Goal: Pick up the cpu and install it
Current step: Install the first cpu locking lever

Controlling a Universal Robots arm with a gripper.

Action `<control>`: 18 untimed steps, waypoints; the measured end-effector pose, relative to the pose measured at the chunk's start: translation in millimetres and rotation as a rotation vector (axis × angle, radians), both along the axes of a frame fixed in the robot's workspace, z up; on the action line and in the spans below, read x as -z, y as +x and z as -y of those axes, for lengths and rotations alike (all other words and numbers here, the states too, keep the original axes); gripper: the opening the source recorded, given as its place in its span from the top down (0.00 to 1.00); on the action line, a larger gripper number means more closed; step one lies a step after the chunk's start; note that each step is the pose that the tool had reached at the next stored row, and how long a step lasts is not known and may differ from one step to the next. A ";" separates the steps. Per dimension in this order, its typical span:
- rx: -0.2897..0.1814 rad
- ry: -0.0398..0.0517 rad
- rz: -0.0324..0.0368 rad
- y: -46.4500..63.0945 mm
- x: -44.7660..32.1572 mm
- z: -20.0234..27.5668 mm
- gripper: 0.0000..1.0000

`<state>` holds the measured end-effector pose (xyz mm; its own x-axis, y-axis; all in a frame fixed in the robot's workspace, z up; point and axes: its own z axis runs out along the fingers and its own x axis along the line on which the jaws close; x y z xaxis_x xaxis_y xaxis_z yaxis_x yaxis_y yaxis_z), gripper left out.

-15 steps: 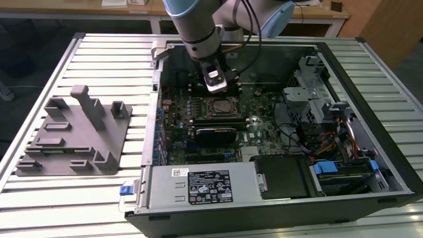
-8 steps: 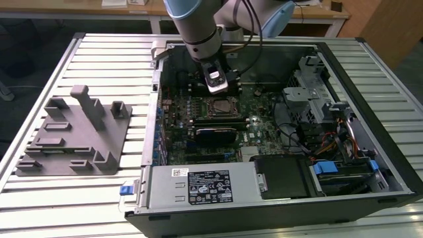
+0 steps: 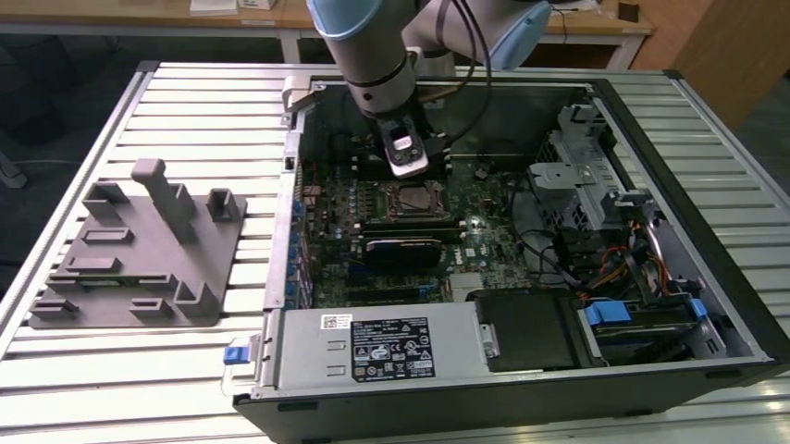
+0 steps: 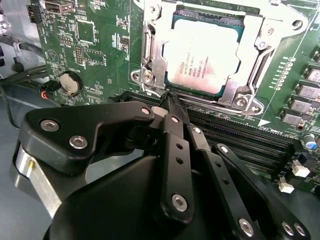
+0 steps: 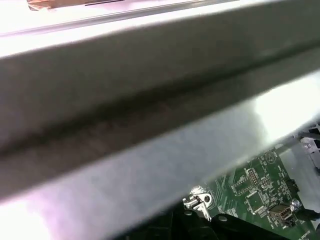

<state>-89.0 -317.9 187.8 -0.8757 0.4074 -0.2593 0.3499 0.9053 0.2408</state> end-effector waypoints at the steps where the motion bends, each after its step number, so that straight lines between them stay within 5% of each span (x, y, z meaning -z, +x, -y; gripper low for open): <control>1: 0.000 0.0018 -0.0002 0.2 0.0 0.8 0.89; 5: 0.000 0.0145 0.0000 0.9 0.0 3.0 0.89; 11: 0.000 0.0490 -0.0001 2.1 0.0 5.1 0.89; 18: 0.000 0.0576 -0.0001 4.6 0.0 8.9 0.89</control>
